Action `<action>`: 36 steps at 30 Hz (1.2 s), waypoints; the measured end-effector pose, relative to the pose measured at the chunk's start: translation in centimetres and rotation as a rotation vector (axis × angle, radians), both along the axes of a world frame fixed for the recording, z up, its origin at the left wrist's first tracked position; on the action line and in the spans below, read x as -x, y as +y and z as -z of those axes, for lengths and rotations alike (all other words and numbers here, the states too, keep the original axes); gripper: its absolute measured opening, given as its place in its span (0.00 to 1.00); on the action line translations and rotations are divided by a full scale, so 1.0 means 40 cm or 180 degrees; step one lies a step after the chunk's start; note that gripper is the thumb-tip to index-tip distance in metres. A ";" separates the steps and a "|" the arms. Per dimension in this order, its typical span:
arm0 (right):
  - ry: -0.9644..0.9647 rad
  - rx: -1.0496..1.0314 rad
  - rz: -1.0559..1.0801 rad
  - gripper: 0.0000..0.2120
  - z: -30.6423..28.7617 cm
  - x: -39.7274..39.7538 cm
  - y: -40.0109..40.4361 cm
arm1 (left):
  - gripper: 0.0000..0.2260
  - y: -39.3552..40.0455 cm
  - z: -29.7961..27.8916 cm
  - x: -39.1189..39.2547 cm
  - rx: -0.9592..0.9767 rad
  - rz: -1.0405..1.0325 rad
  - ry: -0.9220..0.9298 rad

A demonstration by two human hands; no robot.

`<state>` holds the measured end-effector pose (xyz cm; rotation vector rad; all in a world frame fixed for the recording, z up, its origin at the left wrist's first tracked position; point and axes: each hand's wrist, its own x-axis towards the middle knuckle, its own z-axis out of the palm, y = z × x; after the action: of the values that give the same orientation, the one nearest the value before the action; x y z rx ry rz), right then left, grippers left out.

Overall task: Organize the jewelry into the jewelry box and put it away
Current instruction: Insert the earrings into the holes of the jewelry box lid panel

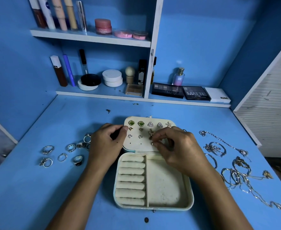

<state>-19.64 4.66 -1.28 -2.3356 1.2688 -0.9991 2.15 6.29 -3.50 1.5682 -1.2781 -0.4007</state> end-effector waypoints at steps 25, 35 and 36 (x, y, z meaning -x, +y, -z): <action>0.0654 0.0399 0.0517 0.07 -0.029 -0.037 0.061 | 0.05 0.003 -0.007 0.000 -0.0058 0.0033 0.0011; 0.0699 -0.0306 0.0651 0.11 -0.045 -0.077 0.151 | 0.04 0.017 -0.040 -0.002 -0.0032 0.0145 0.0332; 0.0595 -0.0422 0.0657 0.11 -0.042 -0.079 0.159 | 0.04 0.019 -0.049 -0.003 -0.0035 0.0164 0.0359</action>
<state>-16.49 11.04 0.42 -2.2738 1.6228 -0.7410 2.25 7.06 -1.54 1.5027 -1.2331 -0.5224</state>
